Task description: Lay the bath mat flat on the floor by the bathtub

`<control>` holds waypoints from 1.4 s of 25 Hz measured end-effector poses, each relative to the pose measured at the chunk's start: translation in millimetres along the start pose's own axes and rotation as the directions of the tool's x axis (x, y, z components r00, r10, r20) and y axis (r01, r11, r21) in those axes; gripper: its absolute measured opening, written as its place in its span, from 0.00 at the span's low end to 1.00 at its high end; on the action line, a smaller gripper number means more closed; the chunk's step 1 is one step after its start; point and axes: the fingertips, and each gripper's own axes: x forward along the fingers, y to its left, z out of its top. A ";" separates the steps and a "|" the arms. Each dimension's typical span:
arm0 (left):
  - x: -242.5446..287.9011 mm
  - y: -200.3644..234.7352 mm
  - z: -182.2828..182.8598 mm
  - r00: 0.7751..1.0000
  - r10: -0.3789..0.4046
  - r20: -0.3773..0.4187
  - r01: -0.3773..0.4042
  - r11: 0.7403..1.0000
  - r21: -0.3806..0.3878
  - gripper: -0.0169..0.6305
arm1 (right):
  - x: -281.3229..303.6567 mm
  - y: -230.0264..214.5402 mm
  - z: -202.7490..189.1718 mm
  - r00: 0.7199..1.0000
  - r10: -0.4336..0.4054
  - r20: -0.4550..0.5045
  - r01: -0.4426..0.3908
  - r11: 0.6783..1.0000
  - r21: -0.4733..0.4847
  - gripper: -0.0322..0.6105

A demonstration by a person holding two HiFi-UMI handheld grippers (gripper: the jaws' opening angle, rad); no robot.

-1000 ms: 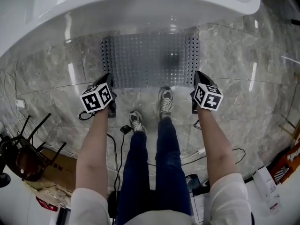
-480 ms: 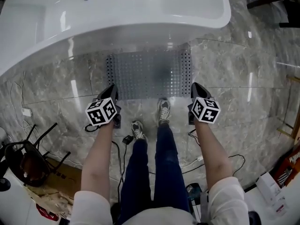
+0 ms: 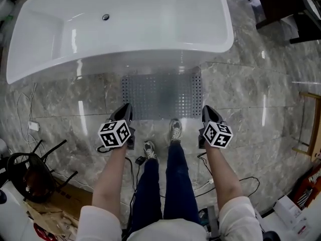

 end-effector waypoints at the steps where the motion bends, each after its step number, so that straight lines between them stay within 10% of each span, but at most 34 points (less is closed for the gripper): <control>1: -7.5 -2.9 3.6 1.000 -0.005 0.008 0.005 1.000 -0.003 0.08 | -7.0 5.0 6.3 1.000 0.005 0.010 -0.005 1.000 -0.001 0.10; 35: -239.1 -130.3 90.8 0.976 -0.156 0.151 0.118 0.966 0.232 0.08 | -247.8 121.8 127.3 0.954 0.103 0.280 -0.088 0.994 -0.066 0.10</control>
